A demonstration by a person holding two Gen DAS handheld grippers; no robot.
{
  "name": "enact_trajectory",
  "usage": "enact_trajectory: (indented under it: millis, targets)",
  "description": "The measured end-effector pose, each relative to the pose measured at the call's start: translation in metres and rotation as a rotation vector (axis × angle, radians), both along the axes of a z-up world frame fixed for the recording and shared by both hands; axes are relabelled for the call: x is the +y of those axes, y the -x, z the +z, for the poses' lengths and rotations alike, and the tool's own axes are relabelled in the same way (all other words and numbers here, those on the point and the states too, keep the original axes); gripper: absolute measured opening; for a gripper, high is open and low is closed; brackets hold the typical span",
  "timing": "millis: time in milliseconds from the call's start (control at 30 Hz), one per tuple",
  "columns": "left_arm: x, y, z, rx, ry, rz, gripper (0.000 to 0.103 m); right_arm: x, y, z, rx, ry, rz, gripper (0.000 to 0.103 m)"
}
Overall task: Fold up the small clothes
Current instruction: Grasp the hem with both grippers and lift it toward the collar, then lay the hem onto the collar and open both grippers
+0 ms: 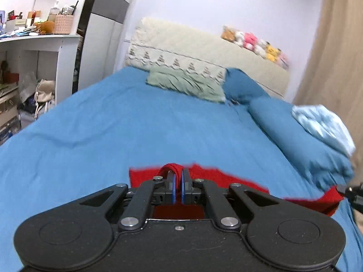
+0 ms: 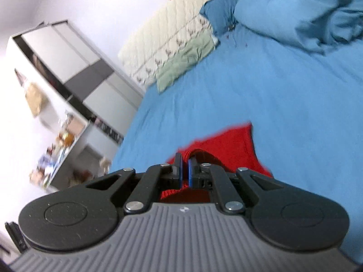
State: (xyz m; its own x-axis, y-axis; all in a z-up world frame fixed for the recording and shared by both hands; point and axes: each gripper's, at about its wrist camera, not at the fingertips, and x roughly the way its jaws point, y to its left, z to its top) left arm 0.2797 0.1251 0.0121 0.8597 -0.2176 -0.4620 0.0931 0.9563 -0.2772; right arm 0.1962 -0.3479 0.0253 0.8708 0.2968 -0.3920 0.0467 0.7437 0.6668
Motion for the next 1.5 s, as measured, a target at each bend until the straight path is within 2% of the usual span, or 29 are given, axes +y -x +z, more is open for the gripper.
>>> enact_trajectory:
  millis: [133,167,267,433,567,733,900,967,1000,1033,1067,1100,1167,1233,1367,1433,1500]
  targets:
    - [0.000,-0.080,-0.028,0.051,0.035,0.084,0.004,0.001,-0.095,-0.014,-0.004,0.069,-0.041,0.020]
    - [0.000,-0.096,-0.039,0.068,0.053,0.096,0.004,0.004,-0.116,-0.023,0.003,0.099,-0.051,0.020]
    - [-0.003,-0.138,-0.079,0.130,0.040,0.125,0.004,0.007,-0.164,-0.061,0.058,0.121,-0.053,0.020]
    - [0.005,-0.176,-0.127,0.179,0.063,0.163,0.004,0.011,-0.206,-0.113,0.094,0.168,-0.023,0.020]
    - [0.007,-0.205,-0.143,0.192,0.081,0.172,0.004,0.013,-0.236,-0.133,0.091,0.211,0.008,0.020]
    - [-0.004,-0.231,-0.159,0.221,0.040,0.169,0.004,0.018,-0.262,-0.155,0.104,0.288,0.022,0.020]
    - [-0.016,-0.239,-0.162,0.226,-0.032,0.142,0.005,0.019,-0.269,-0.165,0.123,0.330,0.021,0.021]
    - [-0.019,-0.232,-0.152,0.216,-0.081,0.145,0.019,0.017,-0.267,-0.161,0.130,0.339,0.015,0.032]
    - [-0.019,-0.225,-0.144,0.209,-0.111,0.156,0.027,0.016,-0.263,-0.156,0.135,0.341,0.001,0.057]
    - [-0.020,-0.215,-0.136,0.190,-0.138,0.161,0.046,0.014,-0.256,-0.149,0.133,0.345,-0.023,0.080]
    - [-0.021,-0.203,-0.127,0.170,-0.165,0.164,0.060,0.012,-0.245,-0.141,0.115,0.349,-0.052,0.086]
    - [-0.022,-0.190,-0.119,0.151,-0.189,0.161,0.064,0.010,-0.236,-0.134,0.106,0.352,-0.058,0.090]
    - [-0.029,-0.162,-0.108,0.147,-0.226,0.124,0.066,0.014,-0.221,-0.123,0.120,0.368,-0.029,0.089]
    - [-0.037,-0.144,-0.112,0.197,-0.235,0.071,0.066,0.026,-0.211,-0.121,0.145,0.398,0.025,0.090]
    - [-0.050,-0.128,-0.155,0.362,-0.258,0.000,0.066,0.062,-0.205,-0.142,0.246,0.495,0.168,0.089]
    - [-0.052,-0.126,-0.173,0.402,-0.278,-0.007,0.066,0.068,-0.205,-0.160,0.301,0.541,0.169,0.089]
    - [-0.053,-0.125,-0.177,0.391,-0.291,-0.013,0.066,0.061,-0.207,-0.175,0.356,0.565,0.110,0.088]
